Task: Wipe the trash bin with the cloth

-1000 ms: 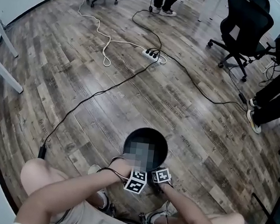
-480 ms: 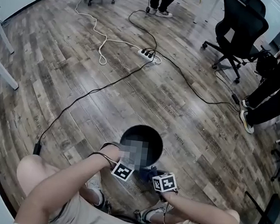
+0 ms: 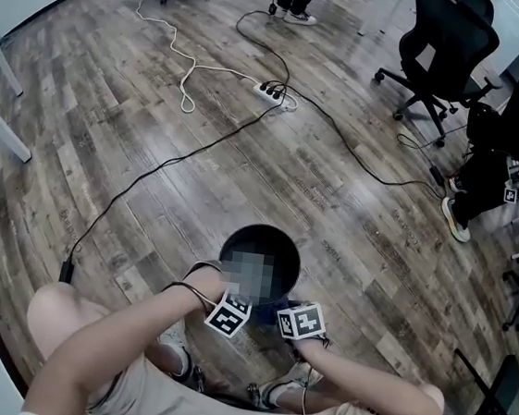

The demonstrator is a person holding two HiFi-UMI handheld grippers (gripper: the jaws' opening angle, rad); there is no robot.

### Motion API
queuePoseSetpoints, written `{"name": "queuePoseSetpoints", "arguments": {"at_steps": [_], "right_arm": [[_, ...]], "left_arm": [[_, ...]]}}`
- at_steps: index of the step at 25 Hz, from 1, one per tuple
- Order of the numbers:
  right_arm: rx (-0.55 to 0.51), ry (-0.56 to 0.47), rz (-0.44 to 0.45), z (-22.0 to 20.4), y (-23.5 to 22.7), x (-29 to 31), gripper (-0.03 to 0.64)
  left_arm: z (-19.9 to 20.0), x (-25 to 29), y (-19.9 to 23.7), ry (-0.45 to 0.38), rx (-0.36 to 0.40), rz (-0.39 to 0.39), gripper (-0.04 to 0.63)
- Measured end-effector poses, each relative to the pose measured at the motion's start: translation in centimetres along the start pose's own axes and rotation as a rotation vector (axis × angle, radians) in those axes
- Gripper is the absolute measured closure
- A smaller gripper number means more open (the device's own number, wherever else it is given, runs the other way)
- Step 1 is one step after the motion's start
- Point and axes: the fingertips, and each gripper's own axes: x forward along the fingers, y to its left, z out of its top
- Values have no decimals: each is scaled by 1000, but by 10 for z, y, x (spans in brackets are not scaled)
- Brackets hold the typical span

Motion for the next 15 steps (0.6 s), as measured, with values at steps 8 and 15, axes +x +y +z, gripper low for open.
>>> {"name": "queuePoseSetpoints", "arguments": {"at_steps": [8, 15], "right_arm": [[24, -1, -40, -33, -27, 80, 540], [73, -44, -44, -64, -51, 153, 540]], "left_arm": [[13, 0, 6, -26, -96, 18, 571], [25, 3, 14, -22, -226, 57, 569]]}}
